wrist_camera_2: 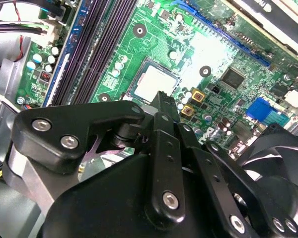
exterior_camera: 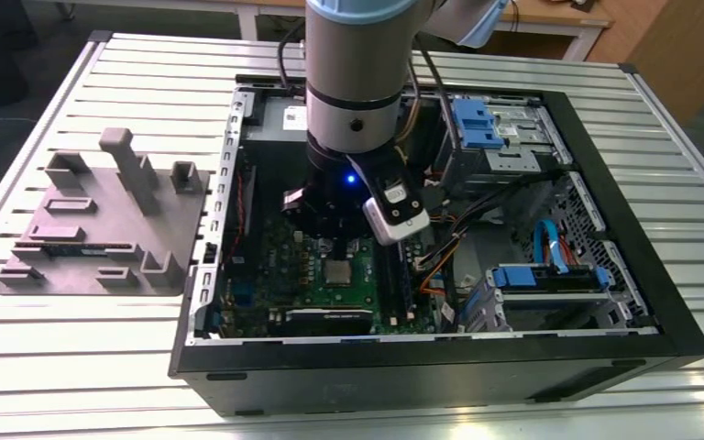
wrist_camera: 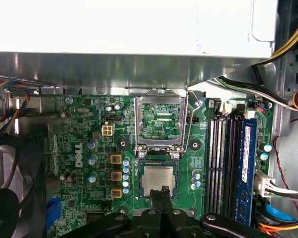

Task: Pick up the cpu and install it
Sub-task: 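Close the cpu cover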

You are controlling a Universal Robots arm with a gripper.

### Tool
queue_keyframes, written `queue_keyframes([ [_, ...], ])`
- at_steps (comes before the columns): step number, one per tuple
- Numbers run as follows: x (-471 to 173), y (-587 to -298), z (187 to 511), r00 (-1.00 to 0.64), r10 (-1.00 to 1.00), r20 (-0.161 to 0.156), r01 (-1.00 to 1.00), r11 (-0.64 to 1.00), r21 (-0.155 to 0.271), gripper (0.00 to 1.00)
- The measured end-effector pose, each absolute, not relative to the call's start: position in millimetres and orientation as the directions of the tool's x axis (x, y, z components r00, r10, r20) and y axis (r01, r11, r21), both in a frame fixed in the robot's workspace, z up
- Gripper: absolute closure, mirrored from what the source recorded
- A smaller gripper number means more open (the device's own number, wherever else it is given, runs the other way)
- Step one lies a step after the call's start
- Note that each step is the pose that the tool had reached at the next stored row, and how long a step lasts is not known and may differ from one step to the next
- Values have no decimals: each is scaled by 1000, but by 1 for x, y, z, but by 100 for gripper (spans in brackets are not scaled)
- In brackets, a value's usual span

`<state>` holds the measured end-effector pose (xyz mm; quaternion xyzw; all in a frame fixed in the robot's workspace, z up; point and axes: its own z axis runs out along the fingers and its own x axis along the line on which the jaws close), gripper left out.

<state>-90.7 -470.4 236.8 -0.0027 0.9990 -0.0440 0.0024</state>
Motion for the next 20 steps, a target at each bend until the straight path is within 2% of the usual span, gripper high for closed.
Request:
queue_keyframes([
  [9,-91,-470,237,-992,-126,-5,-125,988,-88,90],
  [20,-83,-470,237,-992,-130,-2,-129,988,-88,90],
])
